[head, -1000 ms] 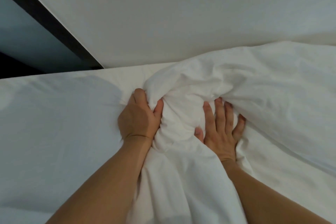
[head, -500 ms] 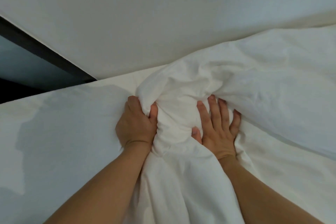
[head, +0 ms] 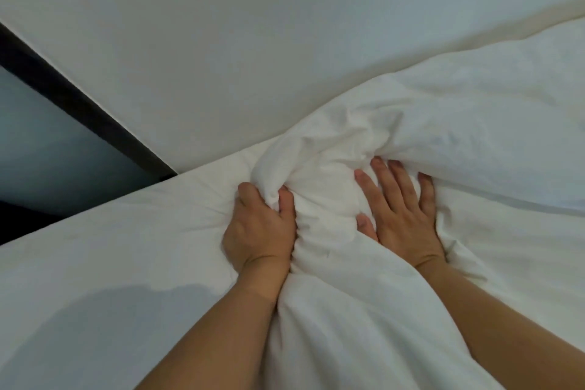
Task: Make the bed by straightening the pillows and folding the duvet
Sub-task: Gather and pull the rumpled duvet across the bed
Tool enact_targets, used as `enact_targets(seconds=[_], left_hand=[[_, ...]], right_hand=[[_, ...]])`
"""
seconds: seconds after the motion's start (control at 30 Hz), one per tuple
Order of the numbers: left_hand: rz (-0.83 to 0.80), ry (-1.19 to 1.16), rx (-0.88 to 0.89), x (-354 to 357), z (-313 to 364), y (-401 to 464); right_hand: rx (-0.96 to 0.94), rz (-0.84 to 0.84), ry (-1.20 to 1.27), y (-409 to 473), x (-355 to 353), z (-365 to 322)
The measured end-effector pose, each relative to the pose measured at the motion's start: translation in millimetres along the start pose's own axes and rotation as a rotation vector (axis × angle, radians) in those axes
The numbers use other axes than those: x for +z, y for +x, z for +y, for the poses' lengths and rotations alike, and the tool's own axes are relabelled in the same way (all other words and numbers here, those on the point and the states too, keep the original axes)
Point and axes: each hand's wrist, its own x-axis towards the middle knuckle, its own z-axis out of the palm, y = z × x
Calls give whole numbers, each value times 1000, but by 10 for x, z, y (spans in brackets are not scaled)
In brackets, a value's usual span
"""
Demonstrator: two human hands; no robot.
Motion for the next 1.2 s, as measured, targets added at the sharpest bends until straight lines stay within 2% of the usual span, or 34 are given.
enact_targets(seconds=[0.07,0.13,0.2,0.27,0.3,0.37,0.43,0.47,0.5,0.57,0.7,0.77,0.8,0.83,0.87,0.93,0.97,1.03,1.1,1.13,1.2], left_hand=[[-28,-10,7,-118,2,-24],[-184,-96,32,-361,10,-67],[-393,-395,-95,-665,-69,-146],[-577,-769,-342,-1054,-182,-424],[-679,-858,-420,-1231,-301,-635],[-962,-931,-446,-1538,-585,-1124],[-1173,-1035,-444,-1783,-749,-1579],[-1206,-1056,-433,-1850,-765,-1748],[-1191,-1015,-362,-1886,-734,-1868],[-1077,-927,-126,-1954,-543,-2032],[-819,-807,185,-2243,-119,-2265],[-702,-611,306,-2488,-28,-2362],[-618,-462,359,-2592,-14,-2391],[-515,-316,407,-2693,0,-2394],[-432,-201,465,-2762,25,-2402],[-375,-101,604,-2918,129,-2533],[-398,-142,683,-3006,193,-2640],[-553,-344,742,-3154,288,-2790],[-773,-578,552,-3086,248,-2701],[-783,-579,458,-2994,143,-2587],[-770,-263,364,-2760,-226,-2356]], right_hand=[[15,-45,-22,-11,-26,-25],[15,-99,-79,-22,-122,-27],[0,-173,-195,-34,-256,-46],[11,-272,-249,-92,-505,-89],[25,-324,-271,-128,-636,-106],[60,-419,-280,-217,-949,-154],[99,-342,-219,-263,-1327,-206],[123,-281,-151,-225,-1544,-251],[139,-231,-41,-142,-1778,-324],[154,-271,178,115,-2240,-482],[122,-232,257,435,-3017,-615],[169,-273,368,448,-3334,-670],[228,-384,468,420,-3494,-750],[295,-571,517,376,-3627,-863],[326,-792,431,317,-3732,-983],[221,-1164,10,123,-3705,-1213],[100,-1274,-188,-27,-3631,-1318],[-74,-1242,-330,-204,-3431,-1358],[24,-1088,-163,-201,-3391,-1197],[138,-986,5,-151,-3407,-1077],[400,-780,425,-81,-3445,-839]])
